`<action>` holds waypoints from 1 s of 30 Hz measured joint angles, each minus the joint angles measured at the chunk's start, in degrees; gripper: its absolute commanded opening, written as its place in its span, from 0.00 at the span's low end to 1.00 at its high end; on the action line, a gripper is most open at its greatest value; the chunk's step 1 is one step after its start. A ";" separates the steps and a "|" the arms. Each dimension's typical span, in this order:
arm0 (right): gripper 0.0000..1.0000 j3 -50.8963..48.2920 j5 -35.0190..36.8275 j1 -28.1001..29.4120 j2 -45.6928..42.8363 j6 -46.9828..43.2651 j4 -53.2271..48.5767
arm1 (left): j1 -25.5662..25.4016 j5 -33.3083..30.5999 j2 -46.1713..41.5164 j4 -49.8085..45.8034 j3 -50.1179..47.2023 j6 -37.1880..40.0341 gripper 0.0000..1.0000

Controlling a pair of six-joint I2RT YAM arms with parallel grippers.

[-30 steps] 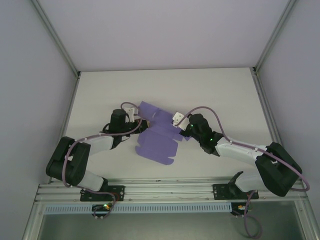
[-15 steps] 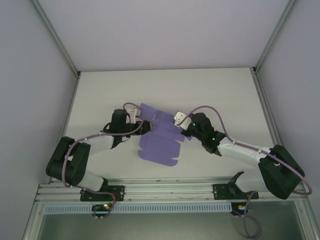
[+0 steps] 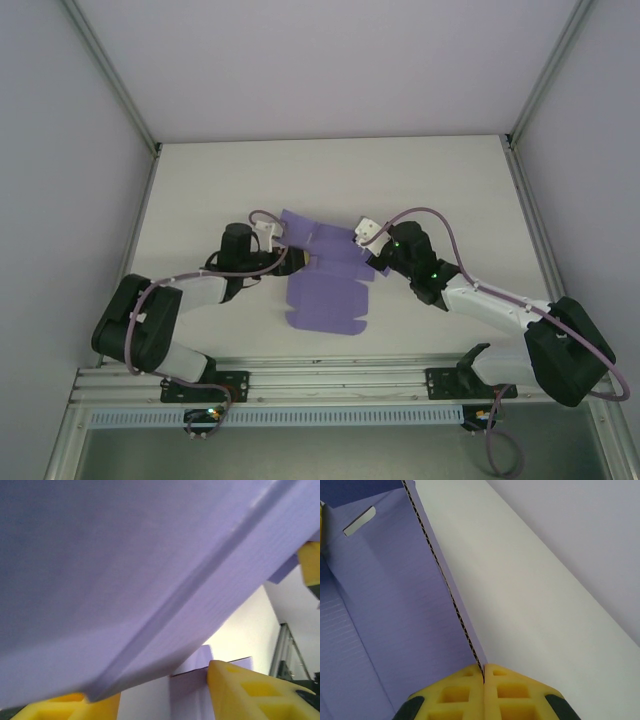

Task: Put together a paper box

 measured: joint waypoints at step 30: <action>0.14 5.99 -4.20 -1.99 1.66 -4.83 -13.81 | -2.32 -1.49 -3.54 -6.29 1.33 3.37 0.08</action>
